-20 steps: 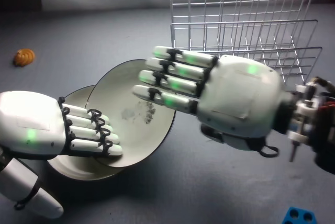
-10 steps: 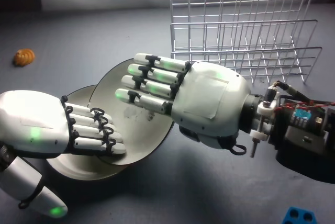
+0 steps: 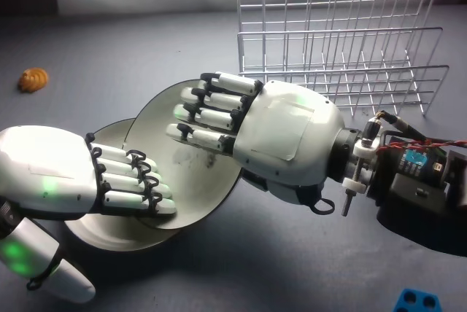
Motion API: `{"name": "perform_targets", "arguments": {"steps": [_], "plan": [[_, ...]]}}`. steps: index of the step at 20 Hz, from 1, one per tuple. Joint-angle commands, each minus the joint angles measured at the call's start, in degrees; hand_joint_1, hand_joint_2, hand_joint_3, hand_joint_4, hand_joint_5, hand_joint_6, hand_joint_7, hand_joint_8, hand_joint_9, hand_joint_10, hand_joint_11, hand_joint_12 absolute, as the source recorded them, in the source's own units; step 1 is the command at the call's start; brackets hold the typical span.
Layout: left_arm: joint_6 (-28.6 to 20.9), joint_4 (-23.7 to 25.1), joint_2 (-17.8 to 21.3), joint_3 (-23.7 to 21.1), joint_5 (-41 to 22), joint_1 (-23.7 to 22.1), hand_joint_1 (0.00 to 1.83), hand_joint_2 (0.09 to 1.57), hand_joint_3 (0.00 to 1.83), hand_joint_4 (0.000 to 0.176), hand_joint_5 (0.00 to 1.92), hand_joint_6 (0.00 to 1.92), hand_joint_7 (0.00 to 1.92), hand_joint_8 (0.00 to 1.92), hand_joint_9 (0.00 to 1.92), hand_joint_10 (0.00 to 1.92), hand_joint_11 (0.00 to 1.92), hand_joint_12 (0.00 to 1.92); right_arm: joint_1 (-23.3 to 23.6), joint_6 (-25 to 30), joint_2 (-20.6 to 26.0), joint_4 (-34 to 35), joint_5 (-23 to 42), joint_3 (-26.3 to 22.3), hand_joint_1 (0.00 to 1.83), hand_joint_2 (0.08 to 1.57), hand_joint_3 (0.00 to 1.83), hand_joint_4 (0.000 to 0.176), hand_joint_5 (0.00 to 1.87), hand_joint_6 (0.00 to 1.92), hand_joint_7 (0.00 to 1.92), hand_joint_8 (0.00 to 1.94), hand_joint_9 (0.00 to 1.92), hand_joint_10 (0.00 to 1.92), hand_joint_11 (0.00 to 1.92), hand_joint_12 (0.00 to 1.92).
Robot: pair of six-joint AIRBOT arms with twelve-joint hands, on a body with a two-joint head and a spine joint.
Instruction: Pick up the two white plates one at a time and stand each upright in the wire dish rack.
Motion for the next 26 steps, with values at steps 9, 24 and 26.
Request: {"name": "perform_targets", "arguments": {"steps": [9,24,26], "plan": [[-0.6,-2.0,-0.8,0.4,-1.9,-0.3,0.0,1.1,0.0,0.0,0.0,0.0,0.0,0.0,0.0,0.0,0.02,0.03,0.0,0.1,-0.3,0.1,7.5,-0.2,1.36,1.15,0.0,0.0,0.87,1.19,0.92,1.04,0.83,1.24,0.55,1.33],[-6.3,-3.7,3.3,4.0,-6.8,-10.3,0.0,1.1,0.0,0.0,0.05,0.0,0.03,0.0,0.03,0.0,0.0,0.18,0.2,0.2,-0.3,0.1,8.4,-0.7,1.36,1.14,0.0,0.0,0.87,1.18,0.95,1.0,0.84,1.23,0.59,1.31],[-6.4,-3.6,4.0,4.4,-7.2,-11.3,0.0,1.1,0.0,0.0,0.01,0.0,0.0,0.0,0.0,0.0,0.0,0.08,0.4,0.2,-0.3,0.1,8.7,-1.0,1.37,1.13,0.0,0.0,0.87,1.16,0.97,0.99,0.86,1.21,0.59,1.31]]}}
